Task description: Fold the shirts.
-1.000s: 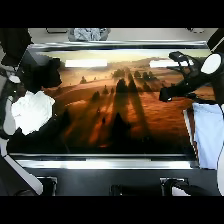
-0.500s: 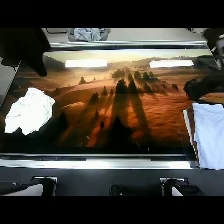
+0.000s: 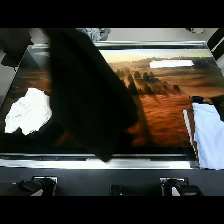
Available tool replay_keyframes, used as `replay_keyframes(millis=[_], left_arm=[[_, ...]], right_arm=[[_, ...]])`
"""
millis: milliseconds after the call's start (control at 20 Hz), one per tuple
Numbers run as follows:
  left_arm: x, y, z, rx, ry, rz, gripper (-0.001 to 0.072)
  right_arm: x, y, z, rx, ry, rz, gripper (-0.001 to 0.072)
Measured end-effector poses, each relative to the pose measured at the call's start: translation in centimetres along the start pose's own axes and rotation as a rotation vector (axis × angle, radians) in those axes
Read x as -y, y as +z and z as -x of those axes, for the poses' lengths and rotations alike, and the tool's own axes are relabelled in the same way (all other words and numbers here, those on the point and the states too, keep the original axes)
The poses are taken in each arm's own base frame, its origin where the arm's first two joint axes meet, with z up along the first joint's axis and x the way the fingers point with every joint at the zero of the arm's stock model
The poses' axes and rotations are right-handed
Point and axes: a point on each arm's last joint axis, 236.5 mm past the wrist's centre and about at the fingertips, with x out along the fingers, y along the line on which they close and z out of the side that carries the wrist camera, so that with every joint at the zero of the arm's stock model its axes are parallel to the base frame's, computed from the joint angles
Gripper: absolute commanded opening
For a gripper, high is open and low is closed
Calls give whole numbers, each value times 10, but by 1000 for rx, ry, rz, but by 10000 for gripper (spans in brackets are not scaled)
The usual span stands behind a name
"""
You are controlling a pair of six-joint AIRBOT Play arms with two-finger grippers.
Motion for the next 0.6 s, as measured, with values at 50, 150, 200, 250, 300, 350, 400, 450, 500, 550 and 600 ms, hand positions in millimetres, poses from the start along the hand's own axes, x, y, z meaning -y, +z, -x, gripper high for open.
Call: replay_keyframes(millis=[50, 150, 200, 250, 300, 350, 400, 450, 500, 550, 600], left_arm=[[-1, -37, -18, -100, -12, 22, 25], [-13, -116, -53, -285, -7, 70, 25], [-21, -153, -67, -353, 0, 98, 25], [-31, -189, -80, -413, 12, 132, 24], [-43, -223, -92, -463, 31, 171, 24], [-57, -253, -101, -511, 57, 202, 25], [-71, -278, -109, -549, 86, 231, 27], [-85, -300, -115, -584, 116, 262, 117], [-100, -314, -120, -607, 144, 290, 493], [-113, -320, -125, -613, 166, 308, 719], [-124, -319, -127, -612, 182, 322, 719]], right_arm=[[-2, -5, 0, -22, 9, 2, 629], [-5, -13, -4, -64, 26, 8, 627], [-6, -14, -8, -82, 34, 10, 626], [-7, -16, -13, -103, 44, 12, 624], [-8, -18, -19, -124, 54, 13, 623], [-9, -19, -28, -150, 66, 15, 623], [-10, -20, -38, -177, 79, 17, 623], [-12, -22, -49, -206, 98, 19, 623], [-15, -23, -60, -235, 119, 20, 624], [-19, -24, -74, -265, 146, 21, 624], [-24, -25, -87, -292, 175, 21, 625]])
